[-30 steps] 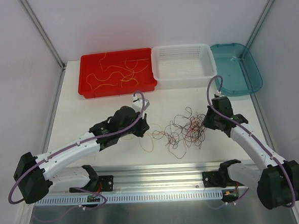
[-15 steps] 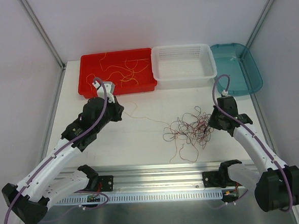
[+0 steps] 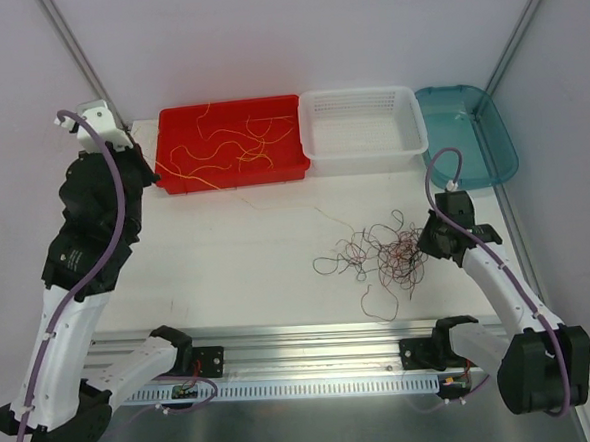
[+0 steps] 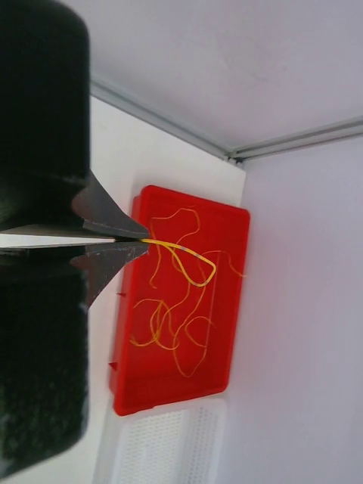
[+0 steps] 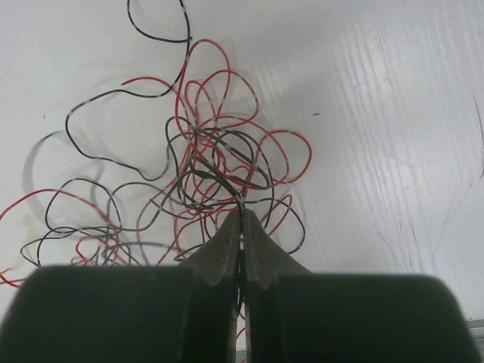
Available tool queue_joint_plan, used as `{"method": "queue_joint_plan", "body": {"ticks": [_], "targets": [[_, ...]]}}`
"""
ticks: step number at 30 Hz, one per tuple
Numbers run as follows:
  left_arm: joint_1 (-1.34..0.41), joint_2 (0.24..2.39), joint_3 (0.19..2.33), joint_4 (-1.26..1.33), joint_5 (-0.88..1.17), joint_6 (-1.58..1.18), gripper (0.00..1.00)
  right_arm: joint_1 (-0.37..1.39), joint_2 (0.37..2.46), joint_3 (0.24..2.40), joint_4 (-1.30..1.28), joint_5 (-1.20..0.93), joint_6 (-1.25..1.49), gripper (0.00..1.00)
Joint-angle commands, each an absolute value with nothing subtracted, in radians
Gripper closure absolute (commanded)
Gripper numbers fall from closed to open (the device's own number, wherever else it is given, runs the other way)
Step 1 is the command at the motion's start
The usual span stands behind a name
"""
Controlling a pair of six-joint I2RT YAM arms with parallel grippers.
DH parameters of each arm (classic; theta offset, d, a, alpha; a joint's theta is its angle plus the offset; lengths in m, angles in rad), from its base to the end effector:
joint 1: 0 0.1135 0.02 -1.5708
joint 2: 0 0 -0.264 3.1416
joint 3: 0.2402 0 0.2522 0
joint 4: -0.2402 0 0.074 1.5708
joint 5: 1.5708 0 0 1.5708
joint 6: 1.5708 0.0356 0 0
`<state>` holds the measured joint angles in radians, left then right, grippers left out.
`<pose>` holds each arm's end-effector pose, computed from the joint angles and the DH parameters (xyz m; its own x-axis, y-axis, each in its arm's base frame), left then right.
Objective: Untangle the cables
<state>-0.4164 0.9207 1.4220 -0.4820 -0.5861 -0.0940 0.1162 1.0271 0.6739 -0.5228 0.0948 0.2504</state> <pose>0.1450 -0.0426 0.4960 0.0334 -0.1003 -0.9944 -0.1664 0.9805 -0.1045 0.2031 0.0203 0.2269 -0.7529 0.1605 -0.6383 0.1356 0.9868 0.0882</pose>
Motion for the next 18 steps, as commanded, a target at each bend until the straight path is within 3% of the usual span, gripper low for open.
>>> {"method": "queue_joint_plan", "body": {"ticks": [1, 7, 18], "targets": [[-0.405, 0.95, 1.509, -0.505, -0.649, 0.014, 1.0, 0.098, 1.019, 0.673, -0.548, 0.112, 0.233, 0.99], [-0.396, 0.973, 1.519, -0.509, -0.726, 0.074, 1.0, 0.078, 1.012, 0.669, -0.56, 0.123, 0.213, 0.99], [-0.396, 0.94, 1.204, -0.529, -0.416, -0.13, 1.0, 0.078, 1.009, 0.669, -0.542, 0.028, 0.189, 0.99]]}}
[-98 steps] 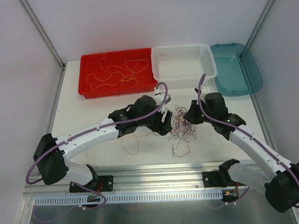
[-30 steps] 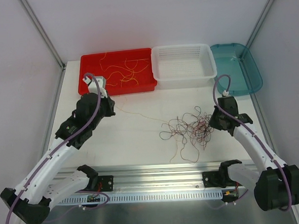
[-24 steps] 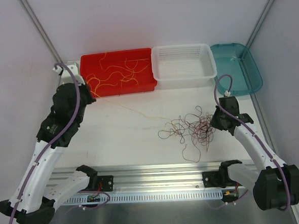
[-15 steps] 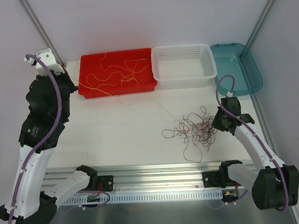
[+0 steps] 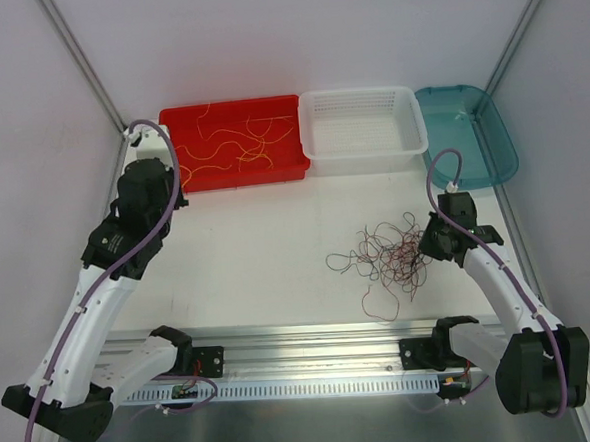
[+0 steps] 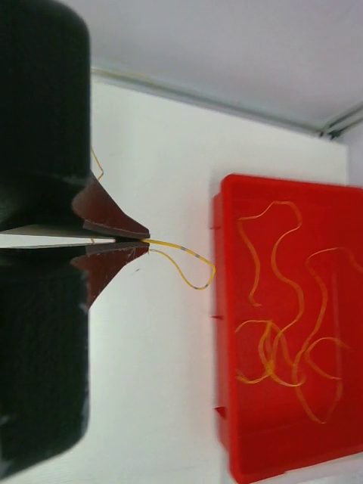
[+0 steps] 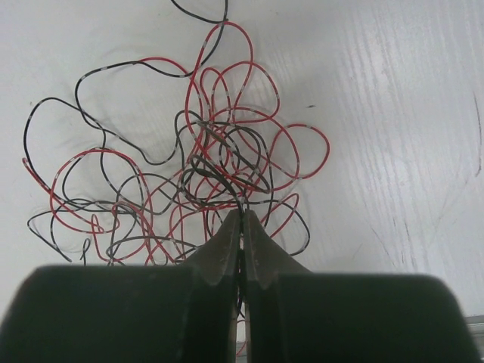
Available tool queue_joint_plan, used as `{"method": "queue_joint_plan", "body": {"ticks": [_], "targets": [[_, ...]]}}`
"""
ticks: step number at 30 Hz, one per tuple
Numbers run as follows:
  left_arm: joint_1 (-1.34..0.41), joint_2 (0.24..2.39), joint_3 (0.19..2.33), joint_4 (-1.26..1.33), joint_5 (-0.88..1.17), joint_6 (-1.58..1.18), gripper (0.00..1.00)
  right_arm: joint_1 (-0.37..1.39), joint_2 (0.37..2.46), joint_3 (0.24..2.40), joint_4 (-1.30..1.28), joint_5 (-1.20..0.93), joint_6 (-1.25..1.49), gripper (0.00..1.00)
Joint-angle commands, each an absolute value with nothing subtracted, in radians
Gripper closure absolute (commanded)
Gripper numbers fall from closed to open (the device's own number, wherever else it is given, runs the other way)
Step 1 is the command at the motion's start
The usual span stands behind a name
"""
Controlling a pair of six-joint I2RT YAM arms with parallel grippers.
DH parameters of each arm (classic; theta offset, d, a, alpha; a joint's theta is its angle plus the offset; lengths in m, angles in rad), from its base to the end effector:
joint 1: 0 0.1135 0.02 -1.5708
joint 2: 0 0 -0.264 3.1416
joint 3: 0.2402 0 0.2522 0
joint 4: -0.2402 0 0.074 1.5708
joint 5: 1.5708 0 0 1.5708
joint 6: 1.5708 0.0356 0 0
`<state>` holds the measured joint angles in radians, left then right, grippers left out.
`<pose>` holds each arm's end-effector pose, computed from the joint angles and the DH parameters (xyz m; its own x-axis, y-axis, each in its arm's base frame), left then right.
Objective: Untangle the cables
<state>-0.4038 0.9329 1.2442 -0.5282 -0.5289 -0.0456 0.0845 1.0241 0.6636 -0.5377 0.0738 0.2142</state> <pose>0.1725 -0.0542 0.4352 -0.1925 0.0395 -0.9805 -0.1228 0.9904 0.0640 0.2009 0.0144 0.2231 -0.7698 0.1476 -0.6210 0.1282 0.9888 0.0761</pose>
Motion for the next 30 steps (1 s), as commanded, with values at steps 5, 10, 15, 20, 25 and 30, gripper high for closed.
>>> {"method": "queue_joint_plan", "body": {"ticks": [5, 10, 15, 20, 25, 30], "targets": [[-0.396, 0.962, 1.215, -0.529, -0.38, -0.155, 1.0, 0.08, 1.011, 0.654, -0.522, -0.053, 0.183, 0.99], [-0.396, 0.995, 1.397, -0.529, -0.406, -0.089, 1.0, 0.095, 1.023, 0.627, -0.499, -0.118, 0.161, 0.95], [-0.396, 1.096, 1.627, -0.523, -0.423, -0.009, 1.0, 0.129, 1.032, 0.611, -0.474, -0.178, 0.152, 0.7], [-0.396, 1.232, 1.929, -0.519, -0.383, 0.063, 1.0, 0.176, 1.028, 0.629, -0.486, -0.215, 0.147, 0.12], [-0.396, 1.413, 2.202, -0.473, -0.431, 0.169, 1.0, 0.235, 1.0, 0.664, -0.521, -0.203, 0.138, 0.02], [-0.387, 1.566, 2.371, -0.364, -0.411, 0.264, 1.0, 0.265, 0.963, 0.681, -0.549, -0.207, 0.137, 0.0]]}}
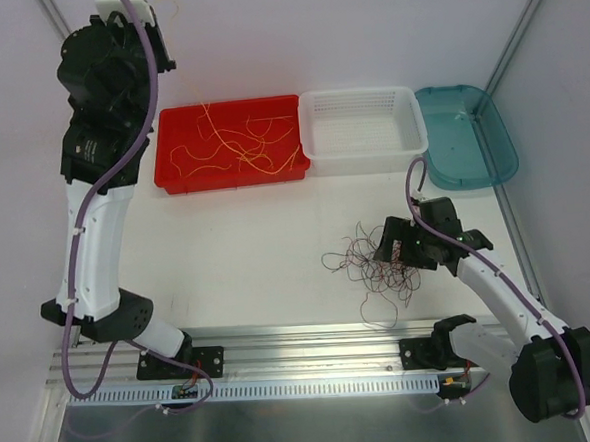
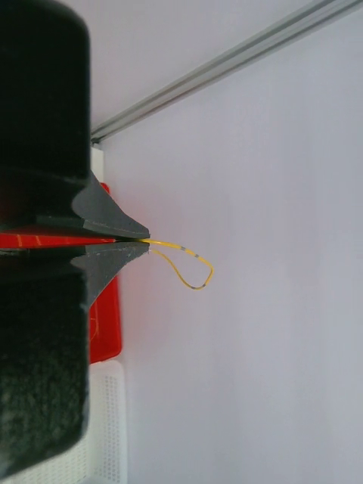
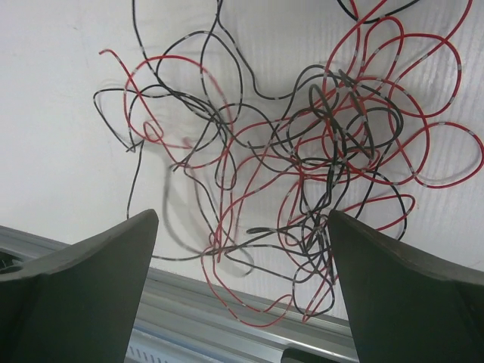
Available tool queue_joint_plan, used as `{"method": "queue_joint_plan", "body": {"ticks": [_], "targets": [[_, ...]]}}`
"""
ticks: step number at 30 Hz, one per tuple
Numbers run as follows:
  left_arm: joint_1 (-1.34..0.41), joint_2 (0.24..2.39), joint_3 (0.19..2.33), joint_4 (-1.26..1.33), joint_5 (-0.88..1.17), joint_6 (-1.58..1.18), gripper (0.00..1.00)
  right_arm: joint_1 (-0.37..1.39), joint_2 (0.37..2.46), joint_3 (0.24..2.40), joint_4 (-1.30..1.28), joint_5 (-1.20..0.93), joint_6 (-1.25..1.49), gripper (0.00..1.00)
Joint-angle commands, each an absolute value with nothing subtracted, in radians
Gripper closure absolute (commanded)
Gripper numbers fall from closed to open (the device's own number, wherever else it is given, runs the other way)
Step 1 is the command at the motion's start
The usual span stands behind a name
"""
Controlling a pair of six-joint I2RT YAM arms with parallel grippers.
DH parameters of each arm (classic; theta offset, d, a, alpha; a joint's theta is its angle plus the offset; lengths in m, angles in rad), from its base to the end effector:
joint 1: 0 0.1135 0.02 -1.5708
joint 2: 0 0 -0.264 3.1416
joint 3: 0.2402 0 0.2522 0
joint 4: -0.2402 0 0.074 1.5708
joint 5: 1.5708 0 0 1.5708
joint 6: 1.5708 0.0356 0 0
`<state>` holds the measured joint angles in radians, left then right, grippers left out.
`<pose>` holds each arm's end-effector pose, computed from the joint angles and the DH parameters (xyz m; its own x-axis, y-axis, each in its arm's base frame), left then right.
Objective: Untangle the cables
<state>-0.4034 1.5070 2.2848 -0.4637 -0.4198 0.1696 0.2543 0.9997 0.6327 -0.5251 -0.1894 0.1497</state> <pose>0.2236 -0.0796 0.6245 0.2804 0.0479 -0.9587 -0.0460 0.9983 0.0364 0.1879 0.0558 0.2189 -0.7988 -0.0563 -0.5989 -0.2450 0.9397 0.2385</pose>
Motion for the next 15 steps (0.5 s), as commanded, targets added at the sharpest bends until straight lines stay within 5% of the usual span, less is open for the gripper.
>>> {"method": "queue_joint_plan", "body": {"ticks": [1, 15], "targets": [[-0.385, 1.583, 2.379, -0.309, -0.402, 0.279, 1.0, 0.265, 0.951, 0.681, -0.552, -0.212, 0.137, 0.01], [-0.213, 1.822, 2.31, -0.013, -0.201, 0.13, 1.0, 0.27, 0.968, 0.678, -0.534, -0.236, 0.121, 0.0]]}}
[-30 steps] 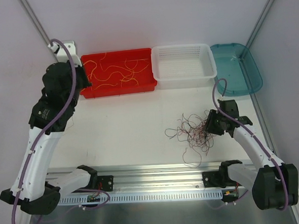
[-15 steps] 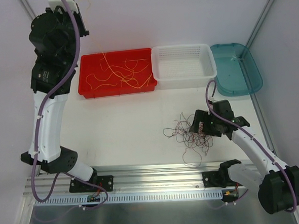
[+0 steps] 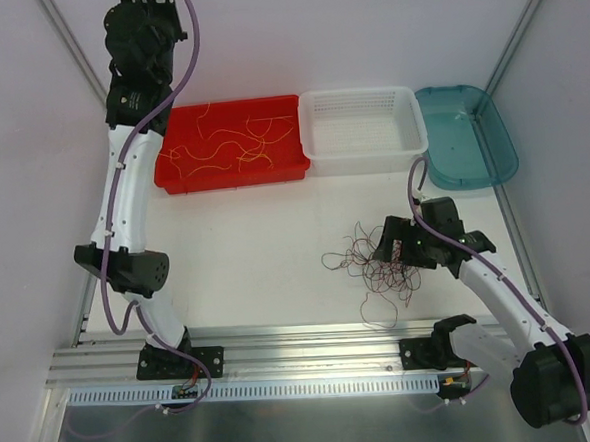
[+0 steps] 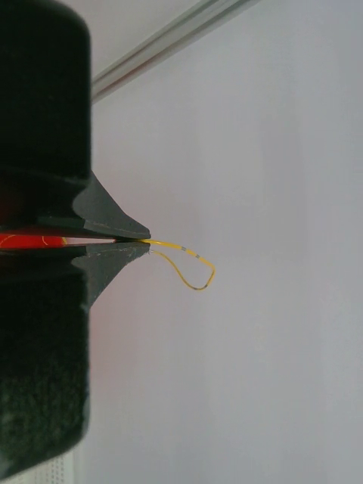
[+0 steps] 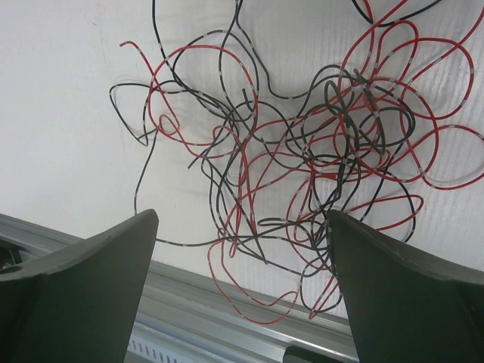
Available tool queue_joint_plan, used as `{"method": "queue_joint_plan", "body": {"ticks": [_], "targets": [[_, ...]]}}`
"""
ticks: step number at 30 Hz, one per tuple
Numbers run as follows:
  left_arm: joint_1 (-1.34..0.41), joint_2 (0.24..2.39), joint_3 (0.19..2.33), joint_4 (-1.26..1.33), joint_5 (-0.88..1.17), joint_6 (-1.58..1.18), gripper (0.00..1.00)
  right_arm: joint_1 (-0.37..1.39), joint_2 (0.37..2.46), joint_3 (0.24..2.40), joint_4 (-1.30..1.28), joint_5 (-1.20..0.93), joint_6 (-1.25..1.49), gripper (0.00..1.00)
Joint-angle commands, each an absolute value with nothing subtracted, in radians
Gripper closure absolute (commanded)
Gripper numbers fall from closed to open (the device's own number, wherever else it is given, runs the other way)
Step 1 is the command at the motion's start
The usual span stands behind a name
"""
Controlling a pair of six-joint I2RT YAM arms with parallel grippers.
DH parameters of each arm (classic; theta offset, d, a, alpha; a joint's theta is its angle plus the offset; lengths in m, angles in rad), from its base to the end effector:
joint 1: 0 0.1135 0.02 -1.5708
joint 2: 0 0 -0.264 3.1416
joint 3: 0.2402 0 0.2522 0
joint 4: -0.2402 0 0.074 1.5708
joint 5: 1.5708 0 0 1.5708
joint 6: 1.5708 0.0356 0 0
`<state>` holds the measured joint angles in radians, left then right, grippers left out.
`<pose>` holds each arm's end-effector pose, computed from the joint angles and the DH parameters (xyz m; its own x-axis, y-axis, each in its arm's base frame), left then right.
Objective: Untangle the cables
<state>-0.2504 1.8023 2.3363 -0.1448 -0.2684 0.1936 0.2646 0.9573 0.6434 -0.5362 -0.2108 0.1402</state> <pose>0.3522 -0.0803 0.5879 0.3610 0.0991 -0.9273 -0.0695 0.9944 0.0793 0.1827 0.0572 0.2290 -0.7724 -0.0677 -0.6315 -0.2838 0.9263 0.2479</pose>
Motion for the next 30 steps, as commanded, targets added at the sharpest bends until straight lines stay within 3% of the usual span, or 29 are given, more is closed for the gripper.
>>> {"method": "queue_joint_plan", "body": {"ticks": [1, 22, 28, 30], "targets": [[-0.206, 1.833, 2.3, -0.002, -0.189, 0.121, 1.0, 0.268, 0.974, 0.677, -0.529, -0.242, 0.121, 0.0], [-0.081, 2.057, 1.821, 0.014, -0.095, -0.138, 0.98, 0.284, 1.028, 0.652, -0.497, -0.247, 0.126, 0.0], [-0.041, 2.155, 1.838, -0.08, 0.027, -0.21, 0.83, 0.287, 1.006, 0.637, -0.502, -0.242, 0.135, 0.0], [-0.037, 2.169, 1.848, -0.101, 0.063, -0.216, 0.73, 0.287, 1.005, 0.638, -0.509, -0.241, 0.133, 0.0]]}}
